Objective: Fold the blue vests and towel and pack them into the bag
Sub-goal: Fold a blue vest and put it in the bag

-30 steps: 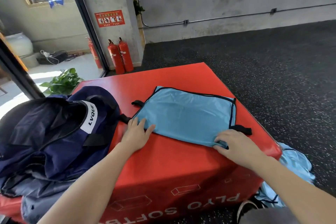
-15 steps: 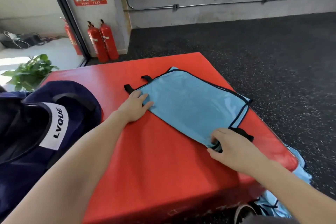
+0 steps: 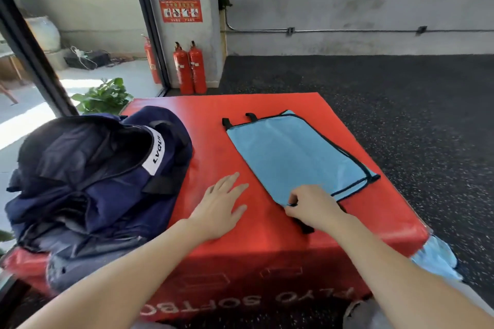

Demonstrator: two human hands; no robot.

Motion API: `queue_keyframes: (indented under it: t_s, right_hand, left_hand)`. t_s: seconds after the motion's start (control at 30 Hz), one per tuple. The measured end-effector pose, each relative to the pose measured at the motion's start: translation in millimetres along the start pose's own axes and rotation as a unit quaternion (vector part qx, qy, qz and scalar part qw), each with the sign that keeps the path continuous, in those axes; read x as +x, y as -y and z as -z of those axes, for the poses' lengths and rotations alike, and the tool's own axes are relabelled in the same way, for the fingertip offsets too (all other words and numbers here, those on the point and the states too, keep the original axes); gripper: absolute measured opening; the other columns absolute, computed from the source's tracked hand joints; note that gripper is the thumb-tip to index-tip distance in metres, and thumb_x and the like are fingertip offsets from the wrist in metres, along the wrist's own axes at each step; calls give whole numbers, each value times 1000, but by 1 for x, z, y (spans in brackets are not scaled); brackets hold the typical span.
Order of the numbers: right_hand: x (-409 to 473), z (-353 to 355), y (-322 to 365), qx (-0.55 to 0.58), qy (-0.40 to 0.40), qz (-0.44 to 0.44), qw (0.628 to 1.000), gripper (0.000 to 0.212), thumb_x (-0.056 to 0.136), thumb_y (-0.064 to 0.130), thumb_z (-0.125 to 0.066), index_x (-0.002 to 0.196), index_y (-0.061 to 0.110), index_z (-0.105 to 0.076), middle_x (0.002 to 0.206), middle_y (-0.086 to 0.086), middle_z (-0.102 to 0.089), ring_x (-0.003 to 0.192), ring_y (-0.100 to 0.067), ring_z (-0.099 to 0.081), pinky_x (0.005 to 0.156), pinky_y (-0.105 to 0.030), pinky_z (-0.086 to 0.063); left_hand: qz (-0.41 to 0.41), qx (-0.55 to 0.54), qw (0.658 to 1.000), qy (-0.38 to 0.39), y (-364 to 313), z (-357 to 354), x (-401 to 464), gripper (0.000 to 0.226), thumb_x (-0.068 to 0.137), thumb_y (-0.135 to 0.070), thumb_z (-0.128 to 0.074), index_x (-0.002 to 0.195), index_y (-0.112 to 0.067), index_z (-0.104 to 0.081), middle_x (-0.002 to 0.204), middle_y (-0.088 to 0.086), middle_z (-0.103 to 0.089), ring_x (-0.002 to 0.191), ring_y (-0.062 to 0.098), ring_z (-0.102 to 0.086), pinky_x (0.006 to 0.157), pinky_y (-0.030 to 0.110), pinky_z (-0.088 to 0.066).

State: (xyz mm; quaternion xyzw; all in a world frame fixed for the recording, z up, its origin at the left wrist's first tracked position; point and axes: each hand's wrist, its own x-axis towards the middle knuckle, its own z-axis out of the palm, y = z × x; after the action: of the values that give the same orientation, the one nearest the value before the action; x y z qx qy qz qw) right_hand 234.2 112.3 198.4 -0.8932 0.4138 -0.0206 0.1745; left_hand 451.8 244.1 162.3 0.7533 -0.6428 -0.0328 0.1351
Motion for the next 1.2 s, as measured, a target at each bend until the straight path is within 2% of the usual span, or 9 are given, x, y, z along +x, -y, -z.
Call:
queue_keyframes:
  t_s: [0.1,0.17,0.3,0.53,0.67,0.73,0.83,1.07,1.2]
  right_hand:
    - [0,-22,47,48,5,17,999,15,81,39,-70,77,24,-68,88,1,-72,88,-21,-66,77,-36,-54]
    - [-1,-34,76,107,1,47,993,18,83,37,-70,80,19,-72,85,-1,-73,84,-19,-67,76,-36,-54]
    - [-12,-43,107,269,38,112,956,14,87,32,-75,91,19,-75,76,14,-71,69,5,-65,66,-13,-48]
    - [-10,-24,54,201,3,98,975,8,91,28,-71,93,22,-75,89,13,-71,86,-3,-65,77,-16,-48]
    - [-19,0,-6,149,-11,72,986,3,89,27,-73,92,28,-74,89,14,-71,87,-1,-64,78,-19,-47]
    - [-30,10,-41,114,-3,76,991,5,86,30,-77,90,31,-75,87,18,-71,84,6,-63,75,-14,-44]
    - [-44,16,-85,56,8,85,995,15,80,36,-83,89,38,-71,89,19,-69,85,6,-61,77,-16,-44]
    - [-51,10,-119,81,-3,108,991,37,79,23,-85,88,53,-64,109,34,-60,104,28,-49,90,4,-30]
    - [-46,4,-126,92,-1,105,990,31,81,26,-84,91,51,-68,110,33,-62,104,24,-52,92,1,-31]
  left_hand:
    - [60,-75,995,-24,12,6,-29,51,98,-33,-55,148,-29,-44,161,1,-31,148,24,-28,120,44,-27]
    - [86,-114,988,-51,16,14,-47,47,98,-23,-58,144,-22,-51,151,3,-47,142,21,-40,118,31,-29]
    - [110,-133,984,-51,16,24,-79,42,96,-12,-59,137,-19,-59,131,-3,-65,122,16,-58,100,13,-34]
    - [125,-169,977,-36,12,26,-86,36,94,-13,-64,128,-22,-67,112,-7,-73,104,10,-65,94,16,-44]
    - [119,-188,974,-37,5,23,-77,30,94,-18,-68,124,-19,-70,111,-5,-72,94,3,-60,83,-1,-36]
    - [111,-182,976,-34,3,20,-73,26,93,-19,-69,119,-19,-72,110,-5,-71,93,3,-58,84,2,-38]
    - [105,-163,981,-21,4,17,-67,24,91,-20,-71,114,-21,-73,110,-7,-68,103,10,-59,96,24,-45]
    - [77,-135,988,4,7,26,-64,25,90,-12,-69,112,-23,-74,82,-19,-53,75,-1,-50,73,9,-33]
    - [95,-138,986,-21,2,22,-65,12,88,-20,-72,98,-26,-73,74,-18,-57,73,3,-53,72,20,-38]
